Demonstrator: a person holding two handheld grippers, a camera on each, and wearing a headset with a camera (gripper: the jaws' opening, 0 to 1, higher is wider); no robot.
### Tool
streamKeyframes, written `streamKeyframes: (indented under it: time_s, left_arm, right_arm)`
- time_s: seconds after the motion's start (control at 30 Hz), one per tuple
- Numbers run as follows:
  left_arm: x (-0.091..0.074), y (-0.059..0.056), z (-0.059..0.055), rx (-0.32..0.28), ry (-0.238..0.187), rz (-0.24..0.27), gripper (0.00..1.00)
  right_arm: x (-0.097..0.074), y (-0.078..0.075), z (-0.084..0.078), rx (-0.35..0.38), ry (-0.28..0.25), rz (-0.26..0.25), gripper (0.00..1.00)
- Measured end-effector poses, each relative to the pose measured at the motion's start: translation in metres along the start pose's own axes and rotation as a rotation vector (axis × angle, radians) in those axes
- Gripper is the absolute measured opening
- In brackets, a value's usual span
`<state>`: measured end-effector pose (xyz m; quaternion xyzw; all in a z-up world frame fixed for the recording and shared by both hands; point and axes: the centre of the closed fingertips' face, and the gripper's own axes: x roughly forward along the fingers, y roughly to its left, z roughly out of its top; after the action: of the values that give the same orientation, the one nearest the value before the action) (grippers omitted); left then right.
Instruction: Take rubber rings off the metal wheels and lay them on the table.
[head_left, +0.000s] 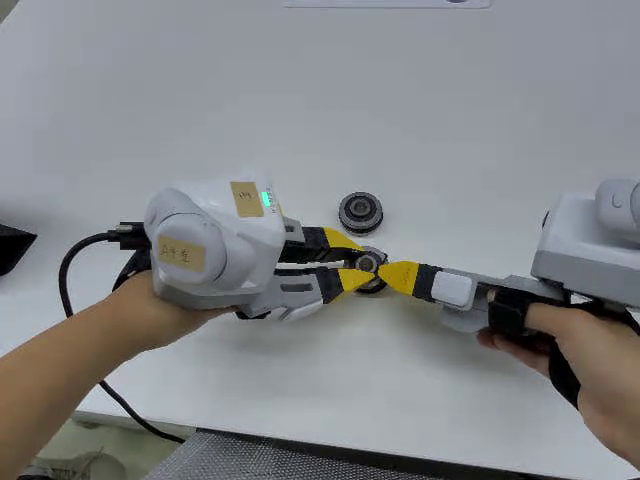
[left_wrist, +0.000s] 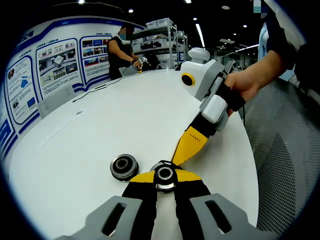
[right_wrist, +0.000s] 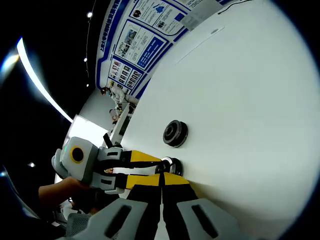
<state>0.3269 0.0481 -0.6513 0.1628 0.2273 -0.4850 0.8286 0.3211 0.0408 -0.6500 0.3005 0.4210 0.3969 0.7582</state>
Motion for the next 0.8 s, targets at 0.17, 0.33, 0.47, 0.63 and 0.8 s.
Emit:
streamKeyframes:
  time_s: [0.17, 0.33, 0.47, 0.63, 0.8]
  left_arm:
    - [0.0006, 0.0010, -0.0010, 0.001, -0.002, -0.001, 0.12]
    - [0.0007, 0.0013, -0.0013, 0.003, -0.004, -0.003, 0.12]
    - [0.0003, 0.0006, -0.0005, 0.002, -0.006, -0.002, 0.12]
    - [0.0002, 0.0008, -0.0007, 0.001, -0.007, -0.003, 0.12]
    - [0.0000, 0.0007, -0.0007, 0.003, -0.007, -0.004, 0.12]
  right_arm:
    - [0.0005, 0.0017, 0.0002, -0.029, 0.008, 0.003, 0.00]
    - [0.0001, 0.0015, 0.0004, -0.056, 0.015, 0.000, 0.00]
    - [0.0012, 0.0031, 0.0004, -0.068, 0.017, 0.001, 0.00]
    - [0.0018, 0.0052, 0.0015, -0.085, 0.020, 0.006, 0.00]
    - [0.0019, 0.0065, 0.0018, -0.099, 0.024, 0.008, 0.00]
